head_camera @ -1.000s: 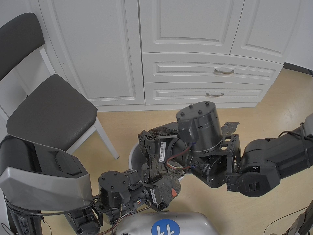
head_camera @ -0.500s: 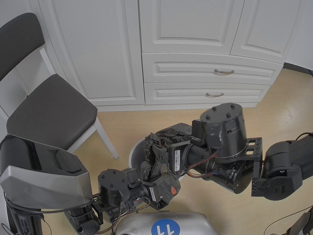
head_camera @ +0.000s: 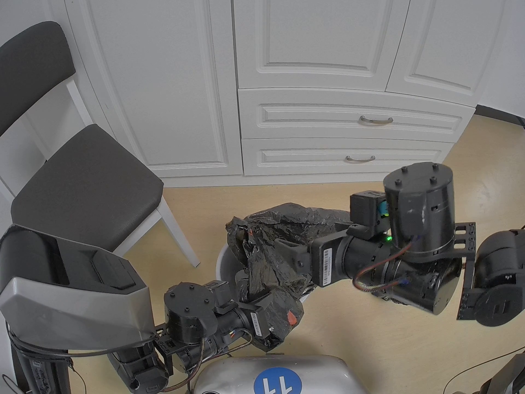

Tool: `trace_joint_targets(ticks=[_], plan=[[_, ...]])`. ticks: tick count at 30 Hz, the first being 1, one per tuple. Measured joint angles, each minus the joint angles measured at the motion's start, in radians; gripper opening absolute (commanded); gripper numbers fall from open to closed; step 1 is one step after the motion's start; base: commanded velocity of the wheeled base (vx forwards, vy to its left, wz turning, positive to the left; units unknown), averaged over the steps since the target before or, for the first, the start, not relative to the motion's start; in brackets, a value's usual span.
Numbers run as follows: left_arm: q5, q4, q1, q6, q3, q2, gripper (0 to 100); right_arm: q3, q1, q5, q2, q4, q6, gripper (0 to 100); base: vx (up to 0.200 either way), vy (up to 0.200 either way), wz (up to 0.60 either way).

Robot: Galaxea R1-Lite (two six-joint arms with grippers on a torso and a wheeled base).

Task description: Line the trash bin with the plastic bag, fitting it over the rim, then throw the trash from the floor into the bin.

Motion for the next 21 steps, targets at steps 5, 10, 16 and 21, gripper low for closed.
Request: trace_joint_targets(ticks=[5, 10, 16, 21], plan=[[0.024, 0.0, 0.001, 0.001, -0.007, -0.012, 0, 0.018, -0.105, 0.074, -0.016, -0.006, -0.039, 0, 0.0, 0.0, 0.0], [0.036, 0.0, 0.01, 0.011, -0.011, -0.025, 0, 0.024, -0.205, 0.096, -0.032, -0.006, -0.074, 0, 0.0, 0.0, 0.0], [0.041, 0.002, 0.046, 0.06, -0.008, -0.076, 0, 0.038, -0.313, 0.133, -0.075, -0.001, -0.133, 0, 0.0, 0.0, 0.0], [0.033, 0.004, 0.066, 0.076, 0.017, -0.144, 0, 0.047, -0.349, 0.143, -0.099, -0.001, -0.142, 0, 0.0, 0.0, 0.0]])
